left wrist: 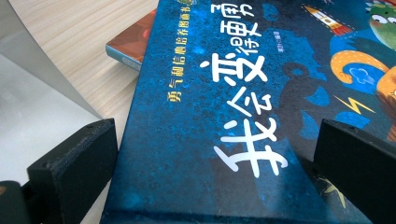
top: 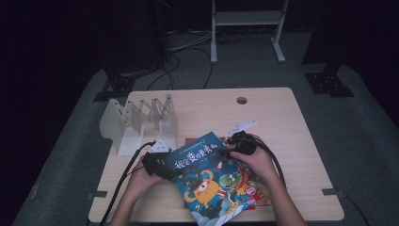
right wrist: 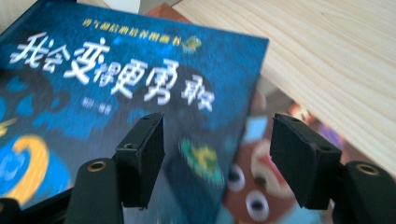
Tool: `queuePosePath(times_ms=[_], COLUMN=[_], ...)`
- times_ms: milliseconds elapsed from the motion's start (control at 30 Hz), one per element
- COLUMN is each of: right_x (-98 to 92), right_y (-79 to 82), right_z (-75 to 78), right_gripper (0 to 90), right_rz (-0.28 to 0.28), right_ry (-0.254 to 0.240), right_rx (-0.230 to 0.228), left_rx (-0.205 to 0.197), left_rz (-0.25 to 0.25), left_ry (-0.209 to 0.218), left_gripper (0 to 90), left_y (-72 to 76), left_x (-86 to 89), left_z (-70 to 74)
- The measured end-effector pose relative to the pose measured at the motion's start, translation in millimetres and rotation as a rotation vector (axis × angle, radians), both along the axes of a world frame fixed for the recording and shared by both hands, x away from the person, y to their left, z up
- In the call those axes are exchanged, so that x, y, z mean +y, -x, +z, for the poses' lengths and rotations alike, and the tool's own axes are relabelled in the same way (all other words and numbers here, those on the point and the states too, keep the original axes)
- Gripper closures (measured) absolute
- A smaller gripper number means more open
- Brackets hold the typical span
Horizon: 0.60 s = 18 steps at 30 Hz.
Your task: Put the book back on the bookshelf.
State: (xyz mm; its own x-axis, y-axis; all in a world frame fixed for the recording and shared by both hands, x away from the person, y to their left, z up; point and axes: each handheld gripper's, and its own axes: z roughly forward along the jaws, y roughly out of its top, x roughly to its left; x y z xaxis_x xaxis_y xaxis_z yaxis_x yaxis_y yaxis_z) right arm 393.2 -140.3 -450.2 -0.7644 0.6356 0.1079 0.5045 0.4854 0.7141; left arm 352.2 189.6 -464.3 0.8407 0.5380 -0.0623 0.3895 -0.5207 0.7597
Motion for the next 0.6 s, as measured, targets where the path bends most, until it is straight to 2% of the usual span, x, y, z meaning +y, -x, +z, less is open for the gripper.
queuePosePath(times_ms=[267,433,600], right_x=[-38.5,-65.0,-83.3], right_y=[29.4,54.1,77.5], right_z=[-1.8,-1.9,-2.2], right_gripper=[34.4,34.1,33.8], right_rz=[-0.034,-0.062,-0.08], right_ry=[-0.004,0.0,-0.01], right_rx=[-0.023,-0.034,-0.036], left_rx=[0.014,0.016,0.017], left_rz=[0.009,0.007,0.005], left_ry=[0.002,0.005,0.0], left_gripper=[0.0,0.0,0.0], left_y=[-0.1,-0.2,-0.1], left_x=[0.3,0.8,0.7], left_z=[-0.1,-0.5,0.0])
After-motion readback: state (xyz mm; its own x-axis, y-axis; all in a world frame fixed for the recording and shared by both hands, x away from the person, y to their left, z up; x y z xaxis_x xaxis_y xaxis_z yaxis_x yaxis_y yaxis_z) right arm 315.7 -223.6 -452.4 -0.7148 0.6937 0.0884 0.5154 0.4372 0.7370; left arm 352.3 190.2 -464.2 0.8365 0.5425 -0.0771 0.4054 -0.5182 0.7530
